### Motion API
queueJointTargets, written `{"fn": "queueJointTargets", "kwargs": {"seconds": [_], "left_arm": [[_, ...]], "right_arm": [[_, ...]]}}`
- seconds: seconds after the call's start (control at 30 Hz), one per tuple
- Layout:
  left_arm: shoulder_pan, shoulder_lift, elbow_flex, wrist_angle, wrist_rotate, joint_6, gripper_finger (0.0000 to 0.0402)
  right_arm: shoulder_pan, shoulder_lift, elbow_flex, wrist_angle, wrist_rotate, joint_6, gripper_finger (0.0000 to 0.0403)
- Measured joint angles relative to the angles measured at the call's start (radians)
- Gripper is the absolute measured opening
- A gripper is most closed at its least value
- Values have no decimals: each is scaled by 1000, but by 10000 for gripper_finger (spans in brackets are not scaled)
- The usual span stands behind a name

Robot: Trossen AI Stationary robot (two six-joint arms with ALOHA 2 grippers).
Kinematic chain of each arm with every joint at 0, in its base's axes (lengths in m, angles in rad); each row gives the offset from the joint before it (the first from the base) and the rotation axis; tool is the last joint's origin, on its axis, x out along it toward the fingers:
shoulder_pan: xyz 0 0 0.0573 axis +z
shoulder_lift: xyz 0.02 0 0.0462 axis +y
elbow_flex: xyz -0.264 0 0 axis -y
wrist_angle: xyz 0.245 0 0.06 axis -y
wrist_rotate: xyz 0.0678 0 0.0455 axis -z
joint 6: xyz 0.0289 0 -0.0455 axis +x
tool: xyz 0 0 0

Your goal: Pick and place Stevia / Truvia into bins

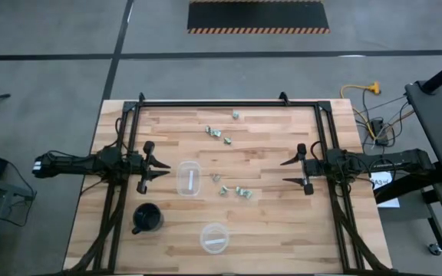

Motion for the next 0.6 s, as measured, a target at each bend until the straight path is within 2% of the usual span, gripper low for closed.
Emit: {"fn": "queueJointTargets", "kwargs": {"seconds": [0.6], "left_arm": [[0,0,0,0,0,0,57]], "right_arm": [[0,0,0,0,0,0,259]]}}
